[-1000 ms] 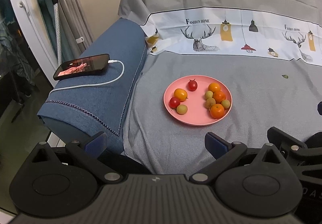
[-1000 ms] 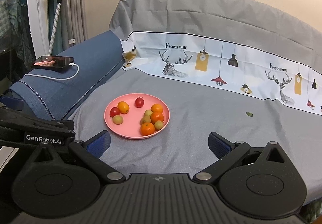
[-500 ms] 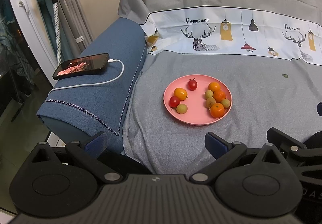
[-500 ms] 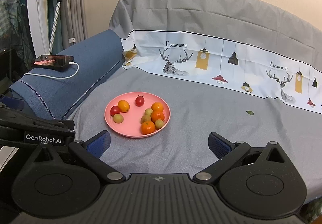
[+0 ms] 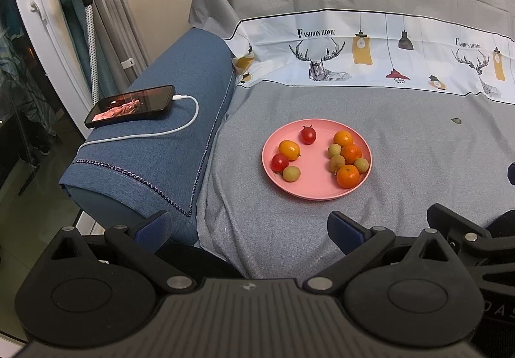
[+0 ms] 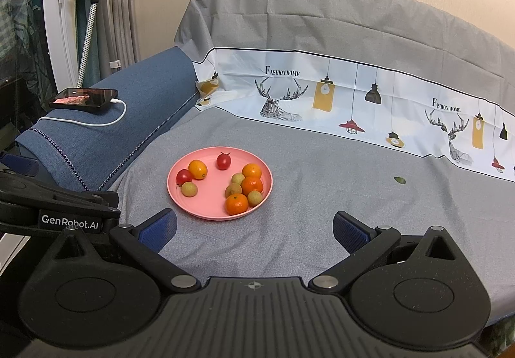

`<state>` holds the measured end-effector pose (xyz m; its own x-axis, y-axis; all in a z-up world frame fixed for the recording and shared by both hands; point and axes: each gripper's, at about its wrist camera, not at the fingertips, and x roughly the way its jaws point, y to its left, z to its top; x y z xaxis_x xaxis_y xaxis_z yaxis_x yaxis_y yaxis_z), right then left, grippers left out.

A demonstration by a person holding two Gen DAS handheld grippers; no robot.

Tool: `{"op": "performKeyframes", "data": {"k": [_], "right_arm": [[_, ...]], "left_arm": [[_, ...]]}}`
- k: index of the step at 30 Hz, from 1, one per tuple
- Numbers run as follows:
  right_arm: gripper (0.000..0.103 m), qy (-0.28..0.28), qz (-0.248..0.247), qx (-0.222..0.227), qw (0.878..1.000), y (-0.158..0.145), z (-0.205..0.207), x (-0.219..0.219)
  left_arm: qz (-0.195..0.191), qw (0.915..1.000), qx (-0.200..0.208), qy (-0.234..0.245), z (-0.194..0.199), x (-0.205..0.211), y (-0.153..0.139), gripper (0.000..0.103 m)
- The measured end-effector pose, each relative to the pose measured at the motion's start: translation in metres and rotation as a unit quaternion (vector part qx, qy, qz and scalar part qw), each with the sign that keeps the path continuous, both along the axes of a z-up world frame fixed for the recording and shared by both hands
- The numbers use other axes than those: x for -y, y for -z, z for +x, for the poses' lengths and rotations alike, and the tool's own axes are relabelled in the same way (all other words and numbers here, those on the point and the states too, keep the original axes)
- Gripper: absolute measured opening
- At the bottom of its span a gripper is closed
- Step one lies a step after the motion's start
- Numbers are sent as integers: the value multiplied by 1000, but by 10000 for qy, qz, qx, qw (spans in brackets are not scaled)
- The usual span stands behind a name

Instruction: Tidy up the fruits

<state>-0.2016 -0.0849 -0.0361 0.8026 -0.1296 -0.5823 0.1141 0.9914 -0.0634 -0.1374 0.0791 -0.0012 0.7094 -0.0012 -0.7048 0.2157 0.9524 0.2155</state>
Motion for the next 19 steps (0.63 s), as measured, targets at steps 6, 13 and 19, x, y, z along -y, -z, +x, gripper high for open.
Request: {"op": "performKeyframes", "data": {"k": [6,13,19], "right_arm": [[102,0,3,-3,10000,0,0,0],[102,1,2,-1,10000,0,0,0],[102,4,2,-5,10000,0,0,0]], "left_arm": [[0,10000,-2,-3,0,0,0,103],[3,10000,1,-2,0,0,0,103],[28,10000,55,-17,1,-3,1,103]]}}
